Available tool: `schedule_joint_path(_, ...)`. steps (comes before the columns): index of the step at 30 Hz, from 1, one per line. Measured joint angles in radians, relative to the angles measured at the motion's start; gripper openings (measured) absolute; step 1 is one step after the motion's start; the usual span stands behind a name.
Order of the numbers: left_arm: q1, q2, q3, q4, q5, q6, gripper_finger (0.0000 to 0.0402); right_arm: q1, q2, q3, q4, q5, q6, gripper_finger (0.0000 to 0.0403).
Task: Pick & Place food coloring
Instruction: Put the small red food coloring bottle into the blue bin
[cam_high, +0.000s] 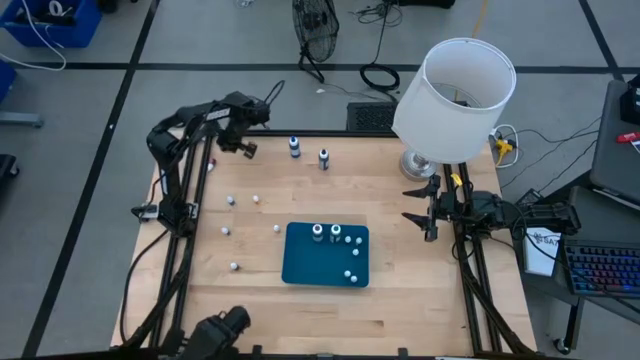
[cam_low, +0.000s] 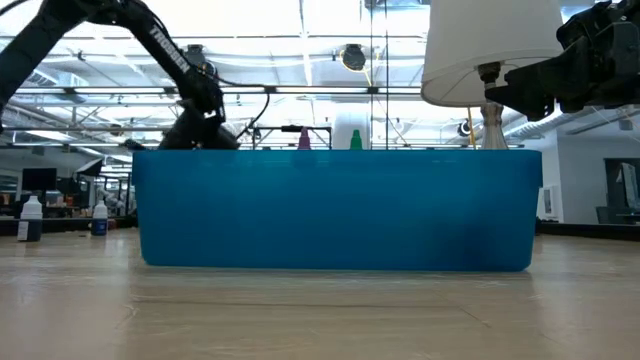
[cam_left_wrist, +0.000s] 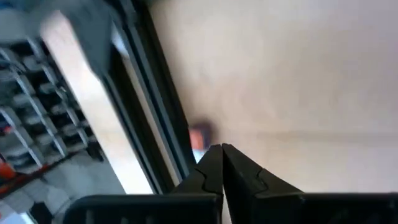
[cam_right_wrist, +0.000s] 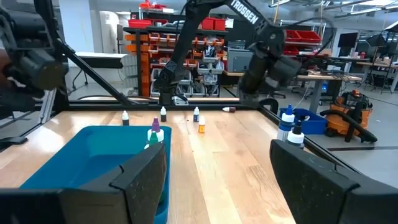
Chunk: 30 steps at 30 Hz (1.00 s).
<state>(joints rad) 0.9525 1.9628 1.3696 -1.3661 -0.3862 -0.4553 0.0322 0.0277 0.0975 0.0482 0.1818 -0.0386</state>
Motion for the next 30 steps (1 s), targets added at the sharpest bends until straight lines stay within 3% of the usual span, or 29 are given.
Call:
schedule_joint_path(6, 0.03, -0.017, -0.201, 0.111, 0.014, -0.018, 0.0106, 0.0, 0.0, 0.0, 0.0, 0.0, 0.0, 0.0271)
schedule_joint_path(8, 0.012, -0.019, -0.209, 0.137, -0.048, -0.025, 0.014, 0.0, 0.0, 0.0, 0.0, 0.0, 0.0, 0.0272)
schedule_joint_path(12, 0.011, -0.017, -0.218, 0.162, -0.019, -0.015, 0.0196, 0.0, 0.0, 0.0, -0.008, 0.0, 0.0, 0.0274)
schedule_joint_path(16, 0.02, -0.019, -0.213, 0.148, 0.001, 0.014, 0.0218, 0.0, 0.0, 0.0, -0.013, 0.0, 0.0, 0.0272)
schedule_joint_path(24, 0.001, -0.019, -0.236, 0.201, -0.113, -0.071, 0.0181, 0.0, 0.0, 0.0, -0.015, 0.0, 0.0, 0.0272)
schedule_joint_path(26, -0.009, -0.019, -0.245, 0.192, -0.146, -0.079, 0.0146, 0.0, 0.0, 0.0, -0.015, 0.0, 0.0, 0.0272)
schedule_joint_path(30, -0.014, -0.019, -0.247, 0.17, -0.167, -0.077, 0.0028, 0.0, 0.0, 0.0, -0.015, 0.0, 0.0, 0.027)
